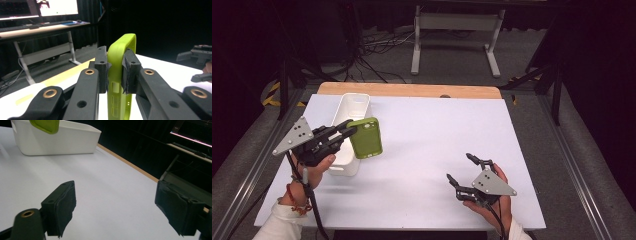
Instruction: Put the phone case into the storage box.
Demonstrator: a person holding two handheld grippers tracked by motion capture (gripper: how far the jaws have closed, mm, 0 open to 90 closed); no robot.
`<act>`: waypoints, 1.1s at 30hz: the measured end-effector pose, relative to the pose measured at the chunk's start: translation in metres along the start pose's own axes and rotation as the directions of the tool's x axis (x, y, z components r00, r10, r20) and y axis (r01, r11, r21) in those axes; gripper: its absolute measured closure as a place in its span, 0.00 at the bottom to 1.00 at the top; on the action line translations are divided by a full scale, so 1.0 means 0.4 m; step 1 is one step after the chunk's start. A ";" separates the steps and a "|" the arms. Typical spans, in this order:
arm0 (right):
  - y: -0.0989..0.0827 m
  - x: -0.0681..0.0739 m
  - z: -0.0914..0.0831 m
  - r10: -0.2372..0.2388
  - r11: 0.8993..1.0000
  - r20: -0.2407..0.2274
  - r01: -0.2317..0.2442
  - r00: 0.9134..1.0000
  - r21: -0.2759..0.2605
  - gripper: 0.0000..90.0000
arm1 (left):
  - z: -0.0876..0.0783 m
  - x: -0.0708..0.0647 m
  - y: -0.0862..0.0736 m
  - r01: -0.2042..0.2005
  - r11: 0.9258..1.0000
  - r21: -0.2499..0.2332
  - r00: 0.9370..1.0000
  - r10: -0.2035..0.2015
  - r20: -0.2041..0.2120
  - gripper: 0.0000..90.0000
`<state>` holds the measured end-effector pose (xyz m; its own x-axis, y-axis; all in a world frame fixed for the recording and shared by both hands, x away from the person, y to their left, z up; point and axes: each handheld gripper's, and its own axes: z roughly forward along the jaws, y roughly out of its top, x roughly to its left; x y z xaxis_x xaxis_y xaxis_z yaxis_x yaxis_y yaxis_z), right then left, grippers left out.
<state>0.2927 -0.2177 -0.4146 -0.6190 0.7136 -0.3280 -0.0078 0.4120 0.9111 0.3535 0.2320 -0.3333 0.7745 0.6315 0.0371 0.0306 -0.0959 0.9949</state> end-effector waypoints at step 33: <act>-0.028 0.012 0.014 0.003 0.994 -0.032 0.001 0.999 0.106 0.05 | -0.024 0.104 0.012 0.003 0.999 -0.032 0.997 -0.005 -0.071 0.86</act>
<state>0.2942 -0.2155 -0.4279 -0.6437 0.6963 -0.3174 0.0752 0.4703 0.8793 0.3796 0.2653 -0.3262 0.7276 0.6849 0.0385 0.0127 -0.0696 0.9975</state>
